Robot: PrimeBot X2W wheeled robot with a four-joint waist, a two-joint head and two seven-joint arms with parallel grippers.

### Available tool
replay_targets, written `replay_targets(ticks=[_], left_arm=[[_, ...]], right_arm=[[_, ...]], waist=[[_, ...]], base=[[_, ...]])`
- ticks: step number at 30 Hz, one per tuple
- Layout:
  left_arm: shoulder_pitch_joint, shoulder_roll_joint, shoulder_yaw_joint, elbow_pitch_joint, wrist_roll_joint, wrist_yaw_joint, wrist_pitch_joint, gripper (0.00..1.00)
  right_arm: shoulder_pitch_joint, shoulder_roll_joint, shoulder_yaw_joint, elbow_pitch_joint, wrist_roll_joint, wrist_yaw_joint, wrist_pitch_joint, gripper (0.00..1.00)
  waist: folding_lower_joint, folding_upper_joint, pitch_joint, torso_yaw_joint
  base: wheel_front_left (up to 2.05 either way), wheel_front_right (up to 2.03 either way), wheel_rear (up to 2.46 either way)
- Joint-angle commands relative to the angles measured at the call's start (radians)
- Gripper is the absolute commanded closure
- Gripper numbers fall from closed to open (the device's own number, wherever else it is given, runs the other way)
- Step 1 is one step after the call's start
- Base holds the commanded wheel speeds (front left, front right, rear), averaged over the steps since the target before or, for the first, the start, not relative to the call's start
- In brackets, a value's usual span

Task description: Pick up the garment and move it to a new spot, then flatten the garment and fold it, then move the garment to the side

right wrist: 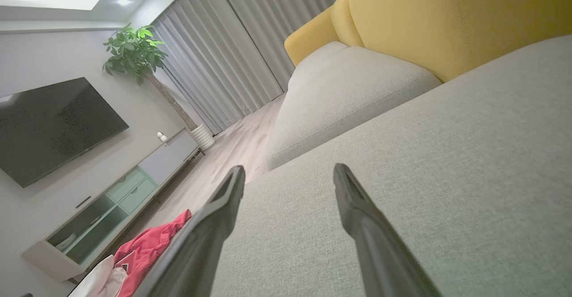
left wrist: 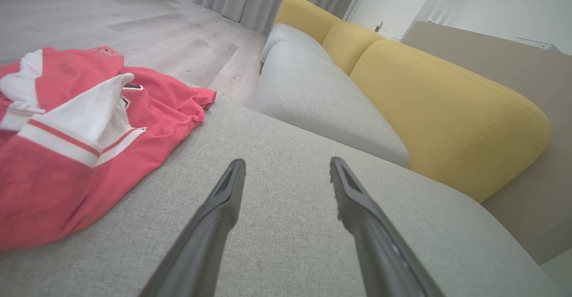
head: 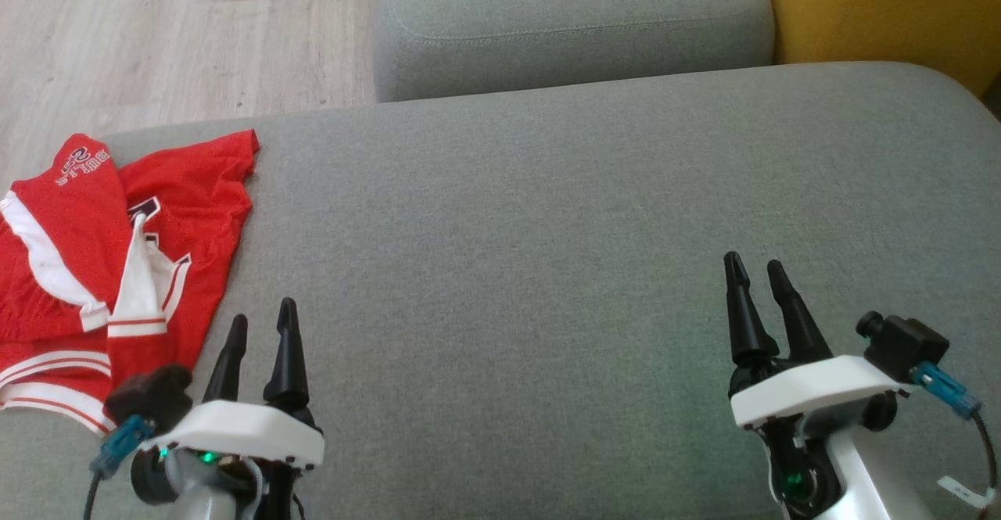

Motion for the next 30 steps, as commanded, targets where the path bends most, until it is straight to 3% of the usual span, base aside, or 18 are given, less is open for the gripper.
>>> replay_targets(ticks=[1,30], left_arm=[[-0.065,0.016,0.021,-0.041,0.04,0.005,-0.015,0.0],[-0.084,0.021,-0.013,-0.053,0.363,0.042,-0.097,0.0]], right_arm=[[-0.061,0.001,0.024,-0.03,-0.037,-0.001,-0.021,0.0],[-0.097,0.004,0.067,-0.014,-0.345,-0.001,-0.103,0.0]], waist=[[0.0,0.0,-0.001,0.0],[0.0,0.0,-0.009,-0.006]], base=[[0.0,0.0,0.0],[0.0,0.0,0.0]])
